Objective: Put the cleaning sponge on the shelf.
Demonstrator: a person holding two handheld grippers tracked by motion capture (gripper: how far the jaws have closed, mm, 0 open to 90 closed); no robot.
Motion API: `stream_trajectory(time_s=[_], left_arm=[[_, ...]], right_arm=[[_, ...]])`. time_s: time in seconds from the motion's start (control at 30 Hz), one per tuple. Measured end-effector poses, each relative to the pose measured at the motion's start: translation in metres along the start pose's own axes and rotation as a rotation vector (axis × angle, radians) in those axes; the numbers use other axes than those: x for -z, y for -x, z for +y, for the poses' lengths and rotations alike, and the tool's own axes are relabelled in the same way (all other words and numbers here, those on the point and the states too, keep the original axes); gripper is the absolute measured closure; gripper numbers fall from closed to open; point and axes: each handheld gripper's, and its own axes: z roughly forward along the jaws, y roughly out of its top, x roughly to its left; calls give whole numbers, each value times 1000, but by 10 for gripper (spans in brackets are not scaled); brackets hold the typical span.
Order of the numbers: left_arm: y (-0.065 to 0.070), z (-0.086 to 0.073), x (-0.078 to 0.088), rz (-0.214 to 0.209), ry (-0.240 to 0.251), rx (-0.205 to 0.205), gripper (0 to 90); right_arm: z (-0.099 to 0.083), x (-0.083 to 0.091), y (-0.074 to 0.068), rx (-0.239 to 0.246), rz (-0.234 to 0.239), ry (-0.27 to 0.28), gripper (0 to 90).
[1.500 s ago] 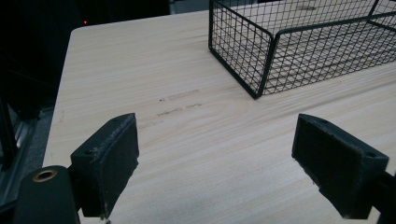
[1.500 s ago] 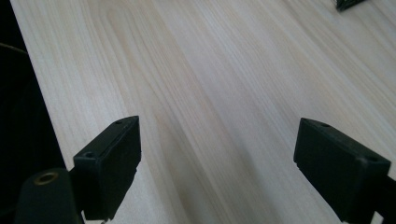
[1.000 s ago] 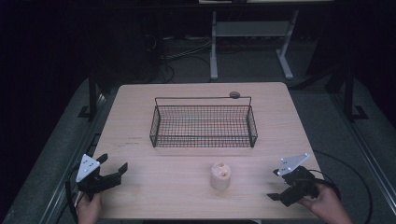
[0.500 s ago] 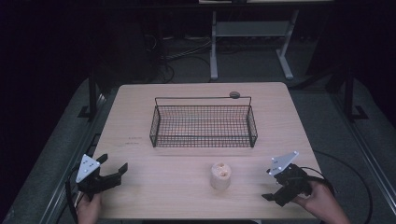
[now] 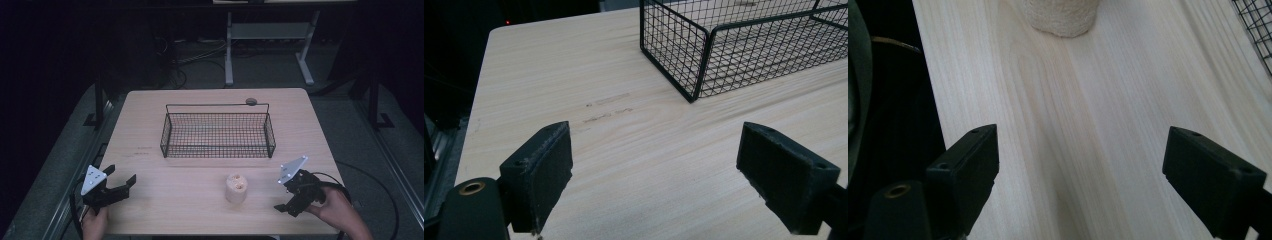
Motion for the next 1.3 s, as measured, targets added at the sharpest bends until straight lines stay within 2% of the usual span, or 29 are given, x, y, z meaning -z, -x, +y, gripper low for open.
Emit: stream_trajectory(time_s=[0.67,1.3], left_arm=[[-3,-1,-2,-4,-8,3,139],[-2,0,-2,-7,-10,8,140]], right_arm=[[55,-14,1,85,63,-51,145],[85,-23,2,134,80,-81,145]])
